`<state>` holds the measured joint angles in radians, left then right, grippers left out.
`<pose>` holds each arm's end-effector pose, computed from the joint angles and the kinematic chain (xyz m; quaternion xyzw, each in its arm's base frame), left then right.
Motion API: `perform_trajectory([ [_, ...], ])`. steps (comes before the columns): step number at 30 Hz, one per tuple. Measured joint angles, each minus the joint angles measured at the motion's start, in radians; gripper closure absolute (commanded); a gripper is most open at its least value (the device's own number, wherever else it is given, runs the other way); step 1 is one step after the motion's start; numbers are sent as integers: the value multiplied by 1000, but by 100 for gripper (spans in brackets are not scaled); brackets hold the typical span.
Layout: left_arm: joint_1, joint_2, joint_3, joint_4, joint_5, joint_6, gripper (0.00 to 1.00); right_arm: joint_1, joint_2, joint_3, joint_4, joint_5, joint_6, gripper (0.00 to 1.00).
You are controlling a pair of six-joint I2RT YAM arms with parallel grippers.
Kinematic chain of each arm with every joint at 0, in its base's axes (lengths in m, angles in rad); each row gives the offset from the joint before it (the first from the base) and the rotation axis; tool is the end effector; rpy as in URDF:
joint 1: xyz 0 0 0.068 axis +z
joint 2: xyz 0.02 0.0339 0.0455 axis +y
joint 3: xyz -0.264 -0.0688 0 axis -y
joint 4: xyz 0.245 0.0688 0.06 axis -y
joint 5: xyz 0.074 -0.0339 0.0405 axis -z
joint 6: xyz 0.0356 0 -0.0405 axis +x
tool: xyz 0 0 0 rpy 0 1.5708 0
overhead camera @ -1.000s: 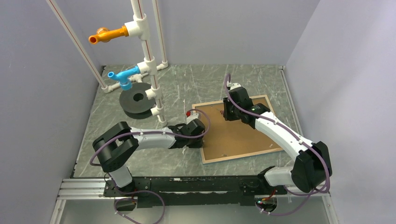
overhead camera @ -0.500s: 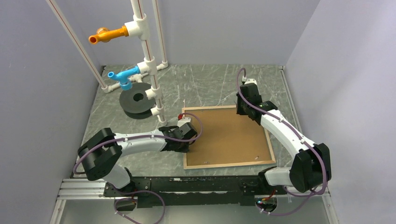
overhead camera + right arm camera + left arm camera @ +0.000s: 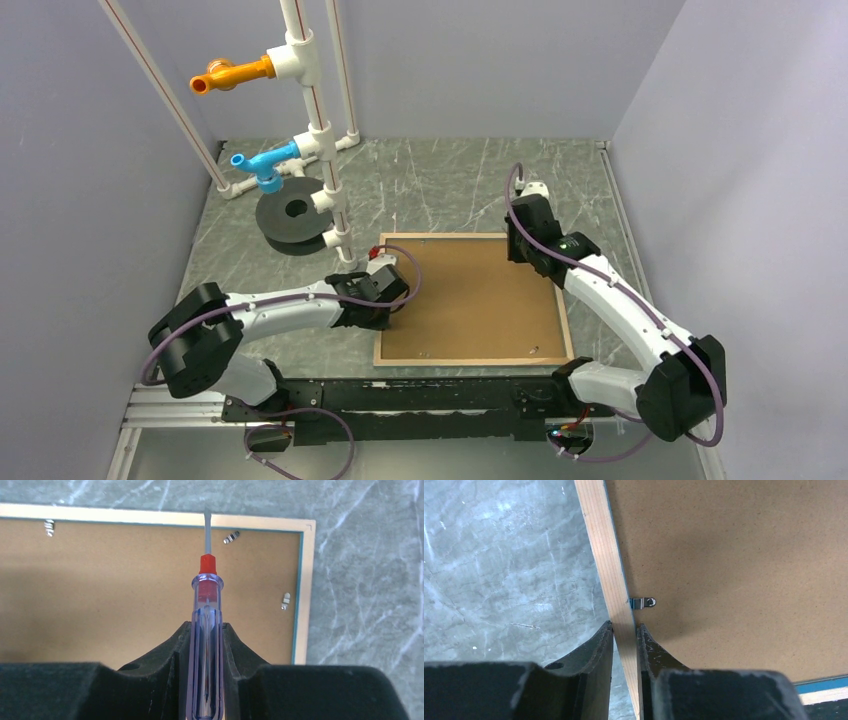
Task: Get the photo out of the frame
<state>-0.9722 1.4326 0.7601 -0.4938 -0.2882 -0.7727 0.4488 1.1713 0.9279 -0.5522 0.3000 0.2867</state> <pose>0.1522 -0.2051 0.1699 0.0678 0.9675 -0.0618 0.2356 0.2254 0.0969 0.2787 -0.0178 0.9170 0.0053 0.3985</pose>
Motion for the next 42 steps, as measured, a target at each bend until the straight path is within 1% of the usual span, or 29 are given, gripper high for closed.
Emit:
perform_trajectory([
  [6,21,-13,-16,16,5,-27,100,17,11,2,-114,85,21,100],
  [12,39,-26,-32,33,25,-58,100,18,19,2,-153,93,29,100],
  [18,43,-26,-33,37,29,-61,100,27,53,2,-143,72,27,100],
  [26,44,-29,-38,44,32,-61,100,48,105,2,-88,62,19,100],
  [36,45,-29,-38,45,32,-61,100,59,152,27,-84,135,18,100],
  [42,46,-30,-39,46,34,-61,100,61,163,27,-83,147,16,100],
])
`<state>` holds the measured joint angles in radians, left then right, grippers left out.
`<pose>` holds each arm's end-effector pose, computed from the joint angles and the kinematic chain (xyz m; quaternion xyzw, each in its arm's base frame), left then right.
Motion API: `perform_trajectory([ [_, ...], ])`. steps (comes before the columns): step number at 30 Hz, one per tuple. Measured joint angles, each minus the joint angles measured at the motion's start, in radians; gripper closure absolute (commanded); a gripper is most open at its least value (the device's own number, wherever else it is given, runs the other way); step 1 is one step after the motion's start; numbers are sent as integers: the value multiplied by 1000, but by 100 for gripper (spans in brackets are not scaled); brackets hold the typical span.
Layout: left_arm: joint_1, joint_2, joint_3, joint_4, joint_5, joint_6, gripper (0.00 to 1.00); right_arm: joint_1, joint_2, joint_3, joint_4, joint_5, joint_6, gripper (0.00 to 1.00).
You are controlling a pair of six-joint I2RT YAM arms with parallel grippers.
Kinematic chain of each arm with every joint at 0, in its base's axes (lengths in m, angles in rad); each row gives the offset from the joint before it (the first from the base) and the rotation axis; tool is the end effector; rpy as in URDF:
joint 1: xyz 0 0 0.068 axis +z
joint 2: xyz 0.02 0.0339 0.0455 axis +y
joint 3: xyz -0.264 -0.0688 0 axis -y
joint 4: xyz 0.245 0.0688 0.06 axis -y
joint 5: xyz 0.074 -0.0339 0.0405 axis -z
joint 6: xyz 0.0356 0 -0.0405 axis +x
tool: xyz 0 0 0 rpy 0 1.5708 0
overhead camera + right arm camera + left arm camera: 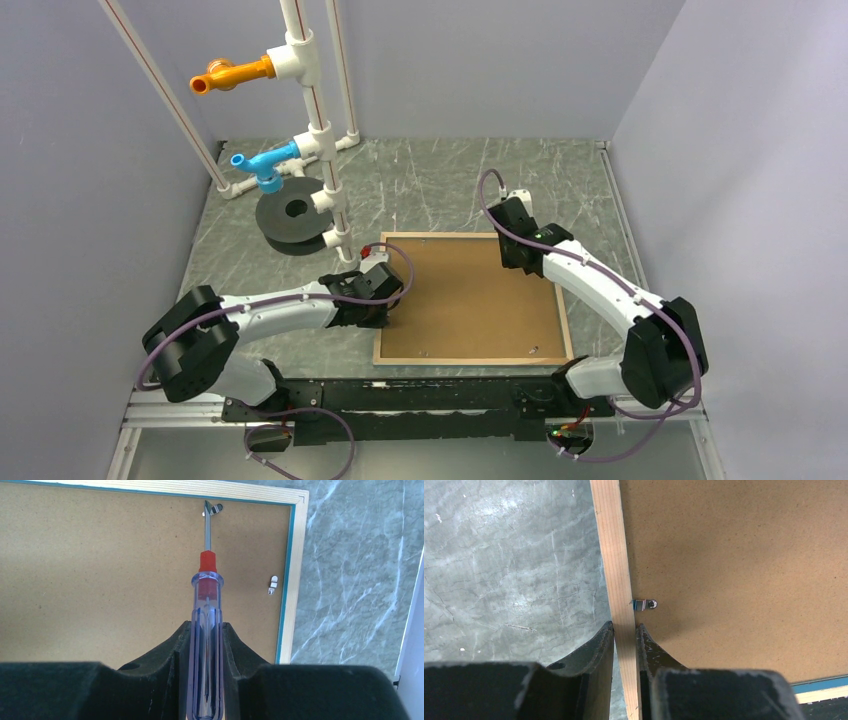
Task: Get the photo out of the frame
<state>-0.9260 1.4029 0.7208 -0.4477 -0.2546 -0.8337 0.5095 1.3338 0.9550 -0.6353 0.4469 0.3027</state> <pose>0.1575 -0.1946 0.1678 0.0169 0.9681 -0.0882 0.2337 0.2379 0.1153 0.2452 -0.0362 0.9389 -0.0899 0.3303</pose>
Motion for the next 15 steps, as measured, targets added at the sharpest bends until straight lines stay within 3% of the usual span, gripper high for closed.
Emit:
perform_trajectory([
  [15,0,-13,-16,19,4,0,100,39,3,40,-59,6,11,100],
])
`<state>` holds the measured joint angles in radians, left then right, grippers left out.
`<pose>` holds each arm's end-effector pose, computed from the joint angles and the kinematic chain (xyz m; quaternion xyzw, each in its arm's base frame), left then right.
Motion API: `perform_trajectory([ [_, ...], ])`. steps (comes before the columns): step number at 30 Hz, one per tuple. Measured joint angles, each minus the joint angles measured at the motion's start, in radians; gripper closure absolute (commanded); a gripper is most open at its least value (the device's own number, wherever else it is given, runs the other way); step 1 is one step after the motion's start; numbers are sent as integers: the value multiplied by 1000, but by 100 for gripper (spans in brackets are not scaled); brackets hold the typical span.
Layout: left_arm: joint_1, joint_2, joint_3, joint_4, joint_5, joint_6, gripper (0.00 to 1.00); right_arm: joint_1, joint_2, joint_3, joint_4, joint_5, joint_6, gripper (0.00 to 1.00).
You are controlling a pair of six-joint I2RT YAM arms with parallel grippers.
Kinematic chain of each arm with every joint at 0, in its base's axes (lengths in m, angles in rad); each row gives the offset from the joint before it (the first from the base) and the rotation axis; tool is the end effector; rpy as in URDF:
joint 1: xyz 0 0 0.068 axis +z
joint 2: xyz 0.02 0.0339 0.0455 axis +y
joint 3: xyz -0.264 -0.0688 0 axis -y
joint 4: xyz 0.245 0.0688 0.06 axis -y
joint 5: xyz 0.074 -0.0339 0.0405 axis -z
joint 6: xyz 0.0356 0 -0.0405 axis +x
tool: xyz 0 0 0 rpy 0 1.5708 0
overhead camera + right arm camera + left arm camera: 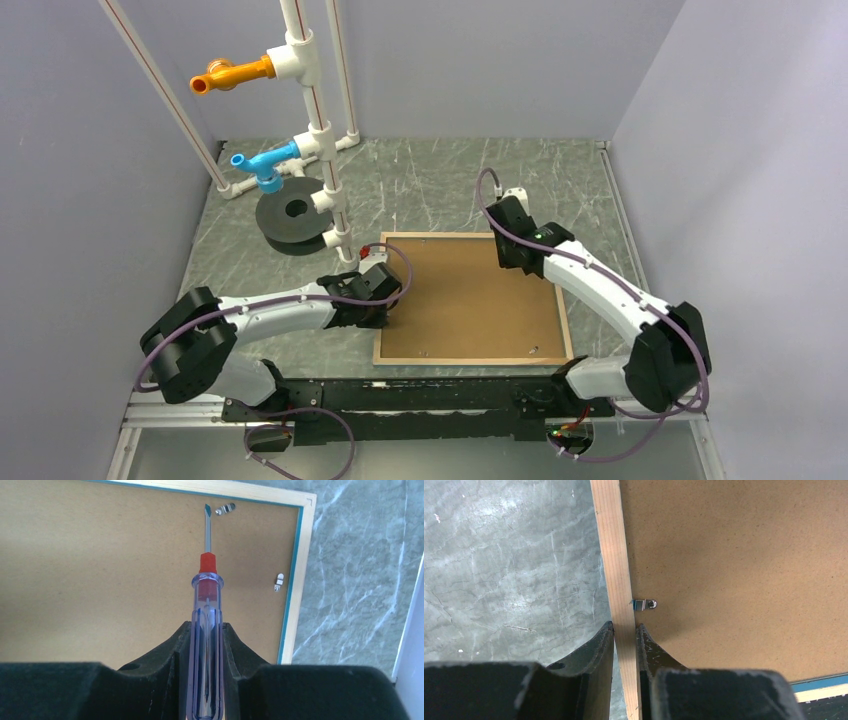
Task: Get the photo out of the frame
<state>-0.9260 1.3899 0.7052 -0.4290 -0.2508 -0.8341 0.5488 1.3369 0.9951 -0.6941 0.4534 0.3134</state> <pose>0.1562 -0.1930 0.1674 0.0161 0.9666 -0.0956 0.2371 0.2332 0.1243 0.2535 -0.0514 0.9402 -0.0893 0.3245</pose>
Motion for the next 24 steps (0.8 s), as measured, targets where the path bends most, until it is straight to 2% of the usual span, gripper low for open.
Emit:
perform_trajectory([
  [4,0,0,-1,2,3,0,100,10,-76,0,35,-74,-20,100],
  [7,0,-4,-6,7,4,-2,100,12,-130,0,108,-209,-26,100],
  [14,2,-16,-21,23,8,-4,100,30,-96,-35,274,-472,-25,100],
  [18,2,-21,-27,30,8,-12,100,40,-54,-48,312,-537,-25,100],
  [24,3,-22,-27,29,8,-18,100,58,-18,-48,334,-557,-22,100],
])
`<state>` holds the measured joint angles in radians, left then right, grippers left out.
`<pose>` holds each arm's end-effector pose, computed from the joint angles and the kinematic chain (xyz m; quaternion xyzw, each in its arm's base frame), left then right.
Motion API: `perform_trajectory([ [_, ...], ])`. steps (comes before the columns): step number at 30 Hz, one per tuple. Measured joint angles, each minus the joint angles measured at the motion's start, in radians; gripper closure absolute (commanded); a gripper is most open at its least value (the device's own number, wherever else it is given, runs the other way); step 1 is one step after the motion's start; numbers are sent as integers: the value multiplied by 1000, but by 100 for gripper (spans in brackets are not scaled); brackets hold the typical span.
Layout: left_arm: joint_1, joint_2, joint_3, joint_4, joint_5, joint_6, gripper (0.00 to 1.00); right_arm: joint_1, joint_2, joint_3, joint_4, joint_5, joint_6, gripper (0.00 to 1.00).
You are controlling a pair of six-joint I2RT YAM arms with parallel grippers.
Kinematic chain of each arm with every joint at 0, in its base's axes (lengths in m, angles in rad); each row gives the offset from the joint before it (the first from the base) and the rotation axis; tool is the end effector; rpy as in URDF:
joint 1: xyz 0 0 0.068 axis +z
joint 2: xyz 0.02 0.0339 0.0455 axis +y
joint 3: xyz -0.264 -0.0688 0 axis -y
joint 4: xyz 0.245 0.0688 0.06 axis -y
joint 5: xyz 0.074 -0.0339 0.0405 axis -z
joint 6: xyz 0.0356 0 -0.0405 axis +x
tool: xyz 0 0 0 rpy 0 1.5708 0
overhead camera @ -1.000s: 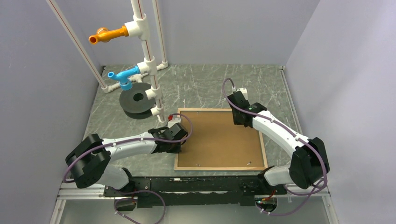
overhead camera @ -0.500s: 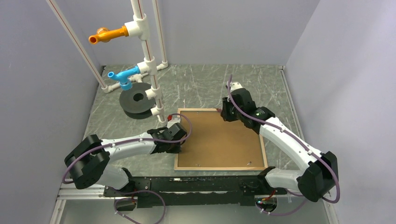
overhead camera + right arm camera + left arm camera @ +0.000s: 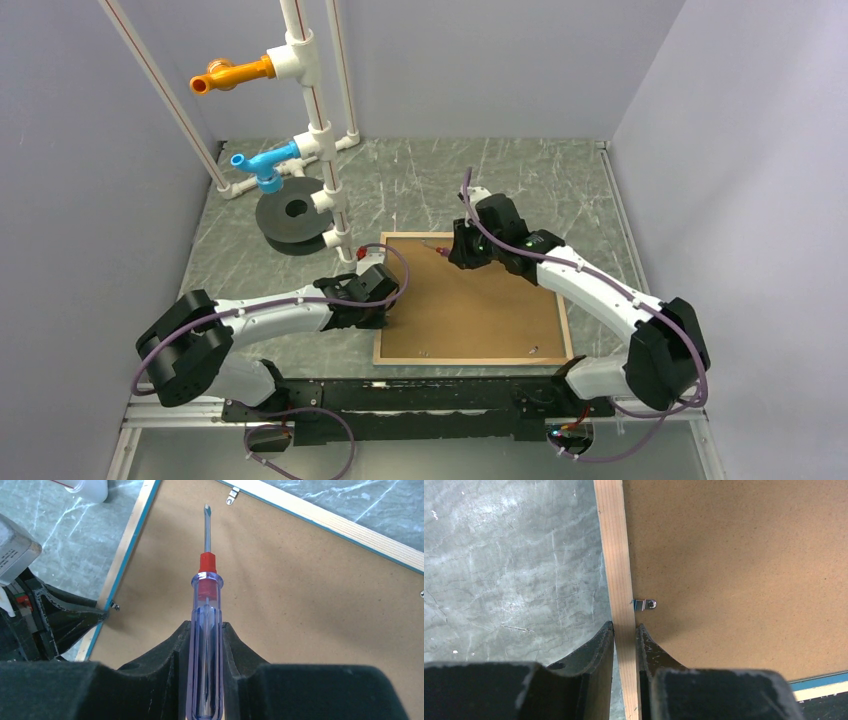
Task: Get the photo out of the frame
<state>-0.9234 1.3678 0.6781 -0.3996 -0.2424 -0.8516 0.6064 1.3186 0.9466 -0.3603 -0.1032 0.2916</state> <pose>0.1541 -0.1897 0.1663 0.0058 0.9644 -0.1094 0.2405 0.2325 0.1657 0.2628 -0.1637 0.8976 0.2189 0.3458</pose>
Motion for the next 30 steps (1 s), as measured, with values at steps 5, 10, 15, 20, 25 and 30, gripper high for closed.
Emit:
perform_trajectory([
  [5,0,0,0,0,0,-1,100,5,24,-6,2,24,5,100],
  [10,0,0,0,0,0,-3,100,5,53,-6,2,64,8,100],
  [15,0,0,0,0,0,-3,100,5,65,-6,3,78,8,100],
  [20,0,0,-1,0,0,-3,100,5,89,-6,16,77,9,100],
  [25,0,-1,-1,0,0,-4,100,5,111,-6,47,77,8,100],
  [30,0,-3,-3,2,0,-4,100,5,131,-6,59,77,9,100],
])
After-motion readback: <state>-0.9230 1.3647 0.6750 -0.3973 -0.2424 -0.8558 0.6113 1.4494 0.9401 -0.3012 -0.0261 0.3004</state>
